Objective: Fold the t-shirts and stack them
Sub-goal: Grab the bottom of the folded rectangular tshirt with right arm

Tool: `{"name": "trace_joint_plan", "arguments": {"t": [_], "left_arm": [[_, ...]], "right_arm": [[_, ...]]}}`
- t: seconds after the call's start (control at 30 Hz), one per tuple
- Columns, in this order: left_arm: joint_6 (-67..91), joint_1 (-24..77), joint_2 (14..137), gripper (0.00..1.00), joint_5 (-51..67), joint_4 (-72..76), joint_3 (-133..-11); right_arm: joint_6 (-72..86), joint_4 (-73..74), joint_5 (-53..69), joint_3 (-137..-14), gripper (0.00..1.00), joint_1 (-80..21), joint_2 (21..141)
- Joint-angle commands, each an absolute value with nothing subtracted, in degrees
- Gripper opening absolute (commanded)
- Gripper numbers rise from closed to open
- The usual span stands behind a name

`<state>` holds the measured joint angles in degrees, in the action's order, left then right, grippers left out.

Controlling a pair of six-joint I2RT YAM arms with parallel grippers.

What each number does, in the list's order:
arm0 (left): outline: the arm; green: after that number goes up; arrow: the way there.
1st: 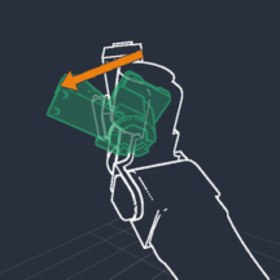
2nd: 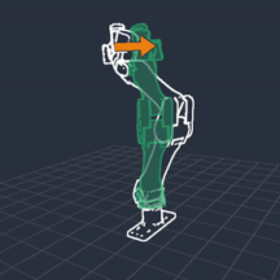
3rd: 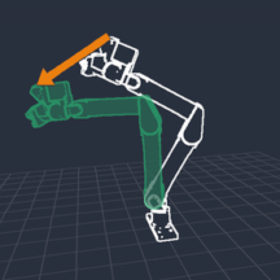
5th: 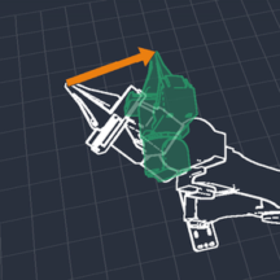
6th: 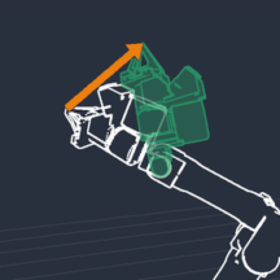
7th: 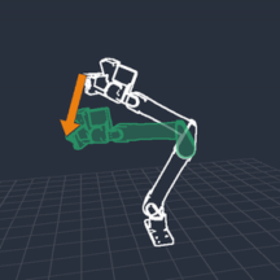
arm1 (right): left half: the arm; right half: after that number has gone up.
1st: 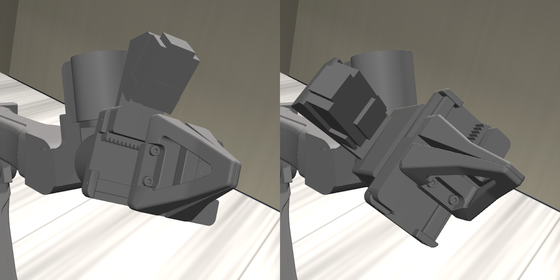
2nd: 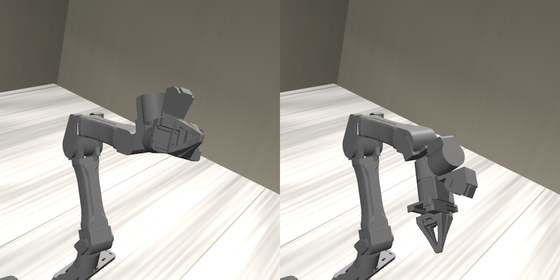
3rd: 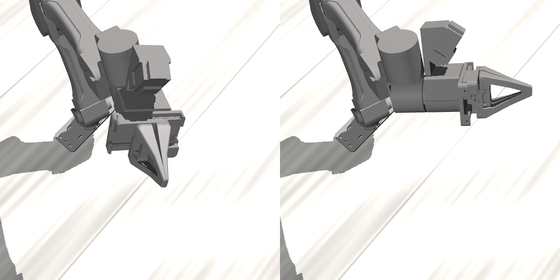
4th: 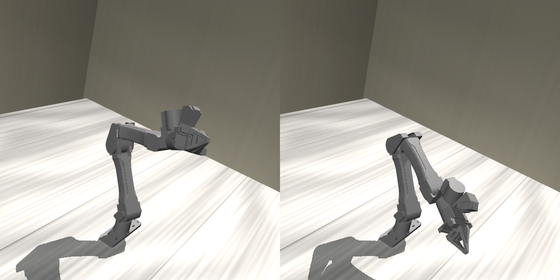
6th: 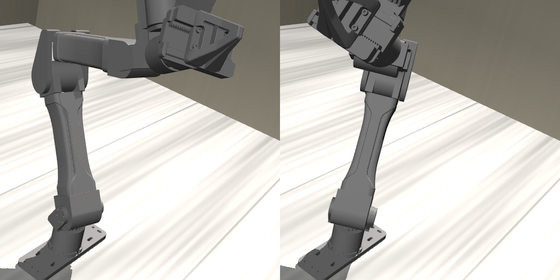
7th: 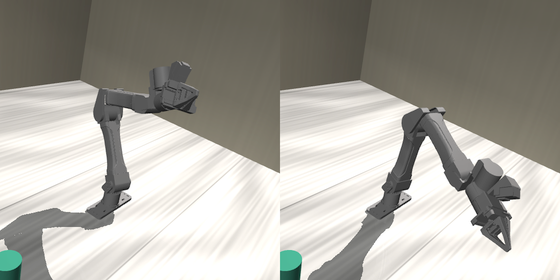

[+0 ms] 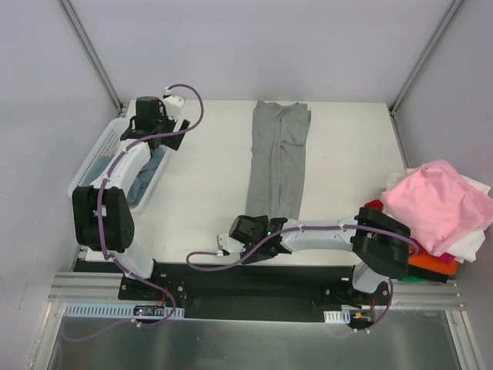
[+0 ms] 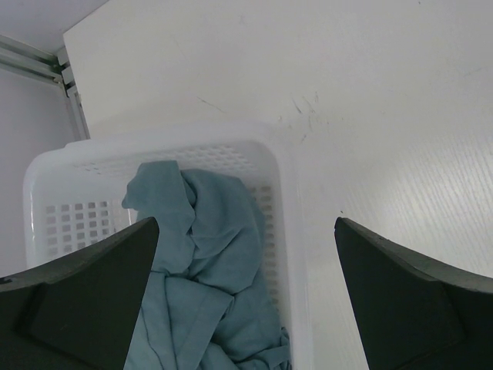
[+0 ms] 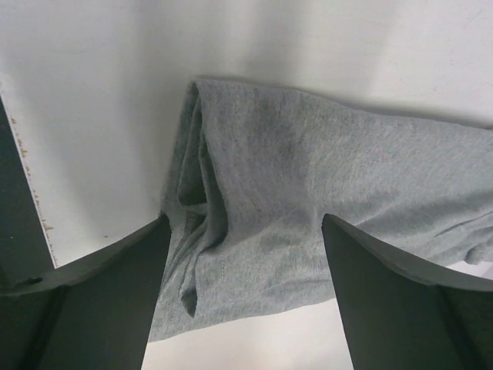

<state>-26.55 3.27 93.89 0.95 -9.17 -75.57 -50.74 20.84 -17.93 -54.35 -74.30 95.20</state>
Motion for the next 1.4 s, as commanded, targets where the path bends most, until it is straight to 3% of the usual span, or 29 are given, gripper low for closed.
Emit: {"name": "trace_joint_plan", "arguments": {"t": [0.0, 0.2, 0.57, 0.67, 0.7, 1.0, 1.37], "left_arm": [[-26.46, 2.81, 89.04, 0.99, 3.84, -8.00, -73.22], [-24.34, 5.17, 83.24, 0.99, 15.72, -12.56, -70.22], [-25.40, 11.60, 83.41, 0.99, 12.13, -14.41, -72.77], [-25.66, 11.60, 83.58, 0.99, 11.34, -14.68, -73.39], [-25.58, 11.60, 83.84, 0.99, 11.42, -14.59, -73.56], [-24.70, 11.78, 91.31, 0.99, 12.66, -15.03, -79.89], [-24.26, 11.95, 95.36, 0.99, 13.62, -15.12, -81.74]], "right_arm": [[-51.24, 22.86, -10.21, -52.38, 0.80, -71.20, 96.24], [-52.99, 22.59, -6.77, -52.56, 0.66, -68.56, 97.56], [-54.67, 27.50, 3.77, -55.98, 0.38, -63.81, 99.40], [-55.11, 29.09, 5.62, -57.04, 0.18, -63.37, 99.84], [-55.19, 29.70, 5.97, -57.65, 0.01, -63.37, 100.10], [-52.21, 35.33, 7.03, -60.82, 0.01, -64.77, 97.39], [-48.34, 40.78, 7.03, -65.91, 0.01, -76.02, 92.46]]}}
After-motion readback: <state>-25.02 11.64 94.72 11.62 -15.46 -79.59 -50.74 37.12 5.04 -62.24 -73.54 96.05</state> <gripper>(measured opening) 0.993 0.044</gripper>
